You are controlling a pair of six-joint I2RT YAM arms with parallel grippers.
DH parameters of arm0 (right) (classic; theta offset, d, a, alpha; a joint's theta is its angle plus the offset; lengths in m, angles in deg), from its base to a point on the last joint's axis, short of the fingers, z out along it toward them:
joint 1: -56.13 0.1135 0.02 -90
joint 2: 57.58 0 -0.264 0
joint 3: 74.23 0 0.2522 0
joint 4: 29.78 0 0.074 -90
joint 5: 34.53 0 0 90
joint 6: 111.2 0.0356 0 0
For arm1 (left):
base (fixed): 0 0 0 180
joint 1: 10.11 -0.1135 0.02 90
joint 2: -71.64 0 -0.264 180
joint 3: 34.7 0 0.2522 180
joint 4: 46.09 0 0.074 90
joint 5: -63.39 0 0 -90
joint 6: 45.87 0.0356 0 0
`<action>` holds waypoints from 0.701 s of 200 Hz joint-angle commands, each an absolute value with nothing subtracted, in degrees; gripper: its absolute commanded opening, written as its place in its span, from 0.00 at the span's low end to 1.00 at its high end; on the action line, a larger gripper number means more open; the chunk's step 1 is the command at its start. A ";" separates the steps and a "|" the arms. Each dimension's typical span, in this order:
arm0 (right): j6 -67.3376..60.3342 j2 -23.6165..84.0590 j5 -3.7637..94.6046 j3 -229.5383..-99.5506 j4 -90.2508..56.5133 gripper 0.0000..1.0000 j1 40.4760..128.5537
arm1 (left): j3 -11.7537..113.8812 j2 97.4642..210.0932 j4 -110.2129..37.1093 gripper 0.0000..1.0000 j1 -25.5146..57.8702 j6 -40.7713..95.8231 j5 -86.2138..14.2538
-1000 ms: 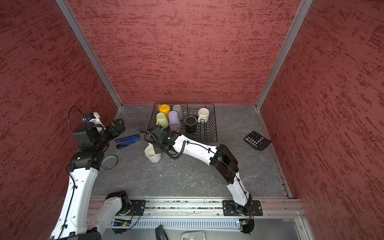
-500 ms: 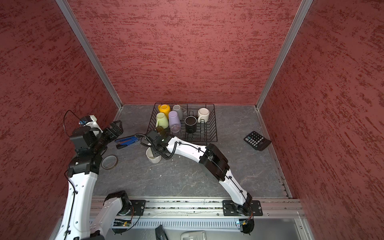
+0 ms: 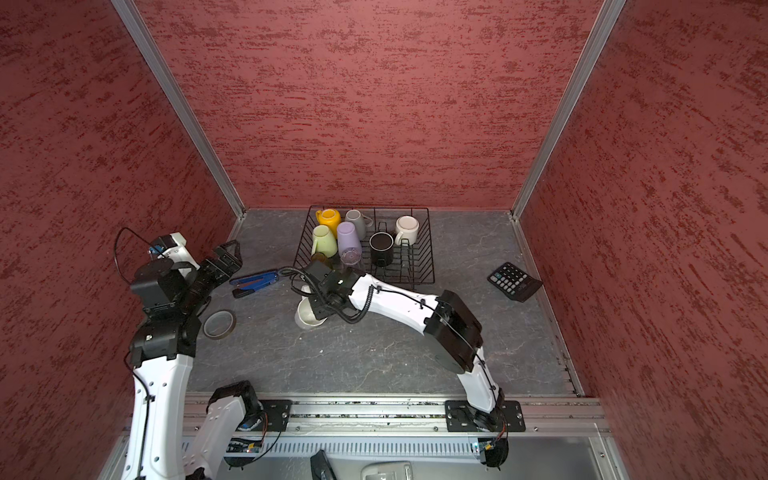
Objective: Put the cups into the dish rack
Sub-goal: 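Lift the white octagonal mug over the rack toward the left gripper with the right gripper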
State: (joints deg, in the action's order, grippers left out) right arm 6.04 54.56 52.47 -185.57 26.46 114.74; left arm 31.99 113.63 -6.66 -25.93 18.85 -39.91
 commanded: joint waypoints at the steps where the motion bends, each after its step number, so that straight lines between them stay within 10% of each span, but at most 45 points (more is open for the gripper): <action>1: 7.64 41.18 44.70 -181.40 16.03 0.00 112.34 | 32.15 113.07 -10.87 1.00 -26.76 16.57 -47.10; 56: 18.03 18.91 27.35 -156.13 -7.27 0.00 90.00 | 31.70 125.34 -31.55 1.00 -22.95 3.62 -79.38; 140: 18.87 15.54 11.01 -151.84 -22.51 0.00 78.19 | 39.66 143.87 -45.93 1.00 0.51 0.09 -88.31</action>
State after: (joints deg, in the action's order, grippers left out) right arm 17.71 17.82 20.10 -150.34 -9.30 78.35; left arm 38.18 141.41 -35.67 -1.38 4.01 -83.25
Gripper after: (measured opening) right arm 0.105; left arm 0.998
